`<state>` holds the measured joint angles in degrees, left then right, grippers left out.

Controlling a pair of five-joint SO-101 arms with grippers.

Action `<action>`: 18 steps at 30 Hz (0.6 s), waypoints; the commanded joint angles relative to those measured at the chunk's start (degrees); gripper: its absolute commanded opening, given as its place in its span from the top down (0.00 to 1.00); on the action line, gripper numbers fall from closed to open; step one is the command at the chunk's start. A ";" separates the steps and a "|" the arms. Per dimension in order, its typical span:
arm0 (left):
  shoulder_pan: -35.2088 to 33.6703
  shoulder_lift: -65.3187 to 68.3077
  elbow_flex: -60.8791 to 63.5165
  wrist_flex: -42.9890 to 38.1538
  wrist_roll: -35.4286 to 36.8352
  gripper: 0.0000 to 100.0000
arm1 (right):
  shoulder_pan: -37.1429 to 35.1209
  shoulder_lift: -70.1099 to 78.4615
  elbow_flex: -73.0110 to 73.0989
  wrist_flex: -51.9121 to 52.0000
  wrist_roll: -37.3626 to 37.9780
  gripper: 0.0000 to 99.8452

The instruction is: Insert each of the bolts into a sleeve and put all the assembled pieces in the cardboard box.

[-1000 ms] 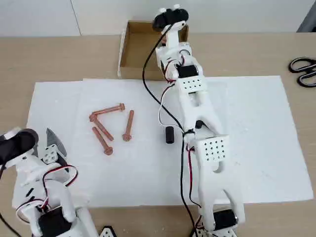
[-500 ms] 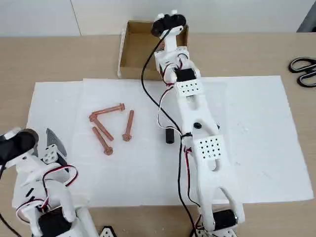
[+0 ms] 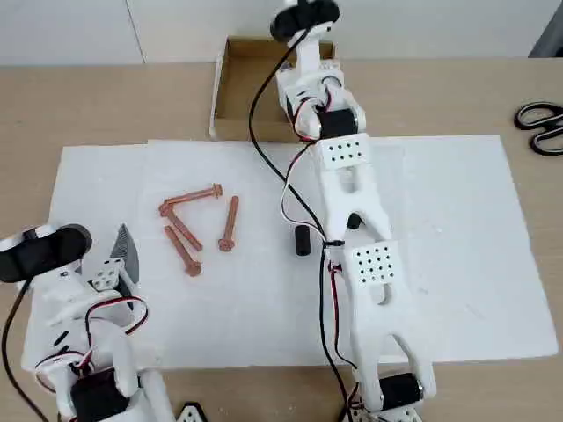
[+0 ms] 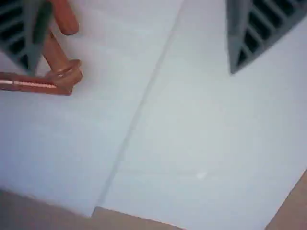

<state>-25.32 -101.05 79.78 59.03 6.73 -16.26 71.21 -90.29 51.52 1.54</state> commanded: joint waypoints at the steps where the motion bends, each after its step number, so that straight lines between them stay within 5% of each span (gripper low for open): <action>1: 0.35 7.56 -6.11 0.09 -1.41 0.76 | 0.04 -1.89 -6.33 4.44 0.62 0.89; 10: 1.05 43.96 -35.91 2.73 -1.49 0.76 | 2.86 -9.71 -6.15 14.20 0.35 0.89; 18: 13.10 72.62 -59.65 18.37 -1.58 0.76 | 6.81 -17.54 -6.07 30.73 0.44 0.89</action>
<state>-15.65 -36.88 28.79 74.24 5.32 -10.90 60.48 -93.45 76.22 1.54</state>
